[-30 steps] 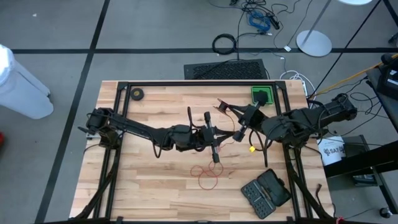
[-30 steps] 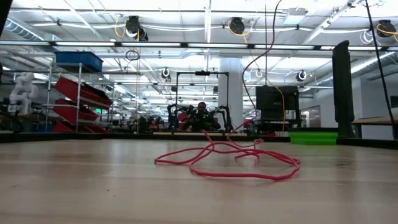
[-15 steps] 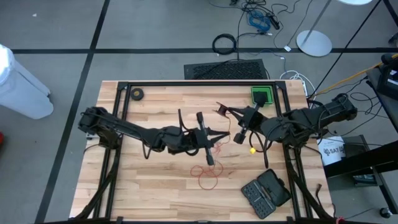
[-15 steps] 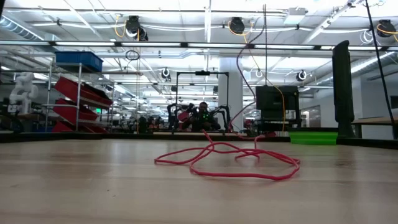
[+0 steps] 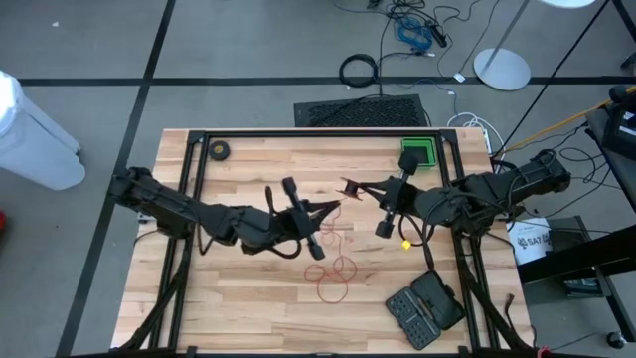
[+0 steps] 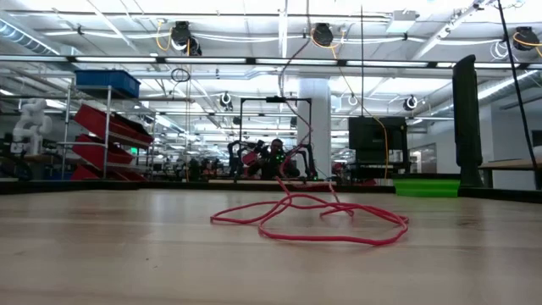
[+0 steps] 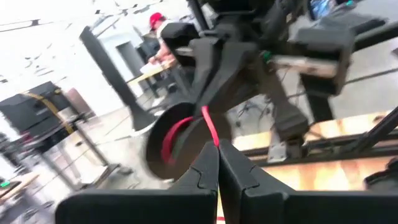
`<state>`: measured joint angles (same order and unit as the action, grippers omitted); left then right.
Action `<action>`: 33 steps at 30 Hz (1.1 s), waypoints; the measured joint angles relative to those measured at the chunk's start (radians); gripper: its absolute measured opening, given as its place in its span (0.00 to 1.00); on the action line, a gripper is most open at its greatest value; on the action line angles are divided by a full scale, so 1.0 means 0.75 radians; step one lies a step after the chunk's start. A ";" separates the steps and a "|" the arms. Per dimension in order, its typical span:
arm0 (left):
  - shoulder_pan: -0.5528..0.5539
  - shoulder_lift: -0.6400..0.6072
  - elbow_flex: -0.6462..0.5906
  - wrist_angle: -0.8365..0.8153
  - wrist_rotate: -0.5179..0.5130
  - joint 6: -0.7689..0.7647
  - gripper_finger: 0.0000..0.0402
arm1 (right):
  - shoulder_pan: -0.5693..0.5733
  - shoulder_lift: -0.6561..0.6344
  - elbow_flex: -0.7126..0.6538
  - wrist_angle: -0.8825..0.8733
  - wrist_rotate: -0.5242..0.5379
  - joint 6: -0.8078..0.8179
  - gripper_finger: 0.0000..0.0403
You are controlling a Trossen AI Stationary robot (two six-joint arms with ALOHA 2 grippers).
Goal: Coil cords
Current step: Coil the red wire into the spool
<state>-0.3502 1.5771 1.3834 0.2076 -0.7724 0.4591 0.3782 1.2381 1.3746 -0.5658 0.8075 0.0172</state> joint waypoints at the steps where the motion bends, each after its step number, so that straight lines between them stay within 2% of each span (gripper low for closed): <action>1: -0.008 -0.006 0.000 -0.023 -0.035 0.000 0.00 | 0.000 0.000 0.000 -0.003 -0.012 0.001 0.00; 6: -0.036 -0.008 0.000 -0.101 -0.220 0.039 0.00 | 0.000 0.000 0.000 -0.011 -0.115 0.002 0.00; 14: -0.035 -0.007 0.000 -0.298 -0.303 -0.067 0.00 | 0.000 -0.001 0.000 -0.013 -0.213 0.011 0.00; 20: -0.035 -0.007 0.000 -0.429 -0.298 -0.203 0.00 | 0.000 -0.005 0.000 -0.015 -0.213 0.011 0.00; 24: -0.034 -0.007 0.000 -0.501 -0.249 -0.281 0.02 | 0.000 -0.005 0.000 -0.011 -0.213 0.011 0.00; 33: -0.035 -0.007 0.000 -0.698 -0.149 -0.436 0.19 | 0.000 -0.006 0.000 -0.009 -0.212 0.022 0.00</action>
<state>-0.3763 1.5719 1.3834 -0.3162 -0.8845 0.1323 0.3785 1.2339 1.3746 -0.5724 0.6483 0.0334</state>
